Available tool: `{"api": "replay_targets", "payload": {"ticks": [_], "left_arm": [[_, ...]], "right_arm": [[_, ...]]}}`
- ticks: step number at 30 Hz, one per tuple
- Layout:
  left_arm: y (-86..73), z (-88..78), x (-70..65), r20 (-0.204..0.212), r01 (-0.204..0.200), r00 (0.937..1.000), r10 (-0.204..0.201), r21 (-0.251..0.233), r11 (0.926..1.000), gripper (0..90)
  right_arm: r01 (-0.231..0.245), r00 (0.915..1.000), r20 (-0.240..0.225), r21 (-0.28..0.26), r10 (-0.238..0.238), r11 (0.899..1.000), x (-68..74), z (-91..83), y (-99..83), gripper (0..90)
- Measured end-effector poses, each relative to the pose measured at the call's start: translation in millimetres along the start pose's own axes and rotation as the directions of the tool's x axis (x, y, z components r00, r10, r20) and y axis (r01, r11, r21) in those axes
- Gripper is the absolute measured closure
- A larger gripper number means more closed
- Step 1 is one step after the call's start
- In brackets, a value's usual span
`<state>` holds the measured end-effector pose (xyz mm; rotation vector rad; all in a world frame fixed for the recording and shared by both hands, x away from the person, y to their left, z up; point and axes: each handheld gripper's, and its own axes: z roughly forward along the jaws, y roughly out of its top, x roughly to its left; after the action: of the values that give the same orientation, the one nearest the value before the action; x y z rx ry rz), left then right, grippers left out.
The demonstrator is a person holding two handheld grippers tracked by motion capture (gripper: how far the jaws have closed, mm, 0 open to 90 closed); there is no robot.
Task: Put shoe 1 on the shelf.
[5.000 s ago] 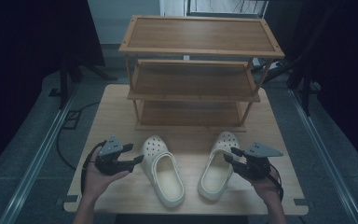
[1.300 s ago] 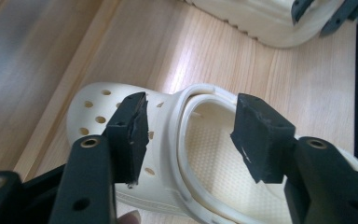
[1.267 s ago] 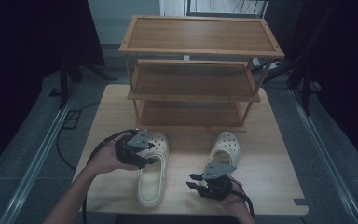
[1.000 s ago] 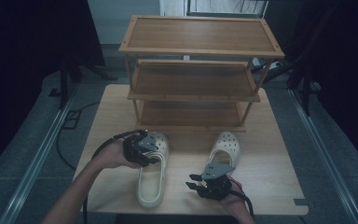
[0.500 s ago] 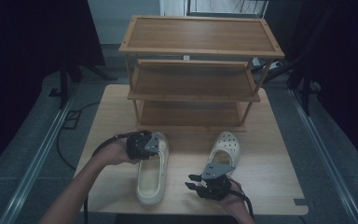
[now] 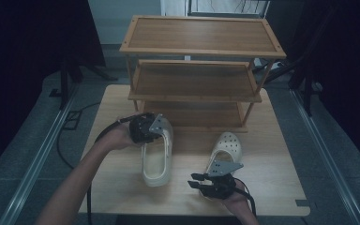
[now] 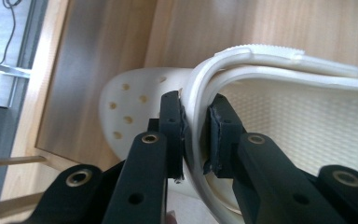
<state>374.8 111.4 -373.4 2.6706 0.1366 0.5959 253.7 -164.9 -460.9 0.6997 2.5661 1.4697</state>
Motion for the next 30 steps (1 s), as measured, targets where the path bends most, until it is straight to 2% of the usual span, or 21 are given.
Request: {"api": "replay_targets", "payload": {"ticks": [2,4,7,8,14,16,21,26,30], "left_arm": [[4.6,3.9,2.1,-0.015,0.015,0.9998,-0.015,-0.012,0.9998,78.7],[13.2,7.6,6.6,-0.044,-0.008,0.9990,0.008,0.004,1.0000,78.7],[20.1,10.3,9.2,-0.062,-0.026,0.9977,0.028,0.020,0.9995,78.6],[25.7,12.2,12.8,-0.078,-0.046,0.9958,0.049,0.037,0.9983,78.6],[38.7,21.2,24.0,-0.093,-0.077,0.9923,0.081,0.050,0.9958,78.6],[43.8,25.0,28.2,-0.098,-0.100,0.9894,0.107,0.079,0.9919,78.7],[57.3,40.2,34.1,-0.127,-0.140,0.9801,0.152,0.102,0.9849,78.7],[68.0,57.7,40.3,-0.139,-0.140,0.9781,0.155,0.107,0.9843,78.7],[76.3,75.0,43.3,-0.153,-0.156,0.9726,0.175,0.127,0.9796,78.7]], "right_arm": [[-0.002,1.0000,0.004,-0.004,0.002,1.000,-1.5,-2.3,0.5,68.7],[-0.011,0.9999,0.000,-0.017,0.011,1.000,-2.4,-3.8,0.7,68.7],[-0.023,0.9997,-0.009,-0.029,0.023,0.999,-3.2,-4.5,1.3,68.8],[-0.024,0.9997,-0.007,-0.027,0.024,0.999,-3.3,-4.4,1.5,68.8],[-0.027,0.9996,-0.002,-0.023,0.027,0.999,-4.2,-3.1,1.5,68.8],[-0.028,0.9996,-0.001,-0.025,0.028,0.999,-4.5,-3.4,1.4,68.7],[-0.029,0.9996,0.002,-0.028,0.029,0.999,-4.4,-4.4,1.5,68.7],[-0.031,0.9995,0.005,-0.029,0.031,0.999,-4.2,-5.3,1.3,68.7],[-0.034,0.9993,0.015,-0.032,0.034,0.999,-4.0,-6.5,1.6,68.7]]}}
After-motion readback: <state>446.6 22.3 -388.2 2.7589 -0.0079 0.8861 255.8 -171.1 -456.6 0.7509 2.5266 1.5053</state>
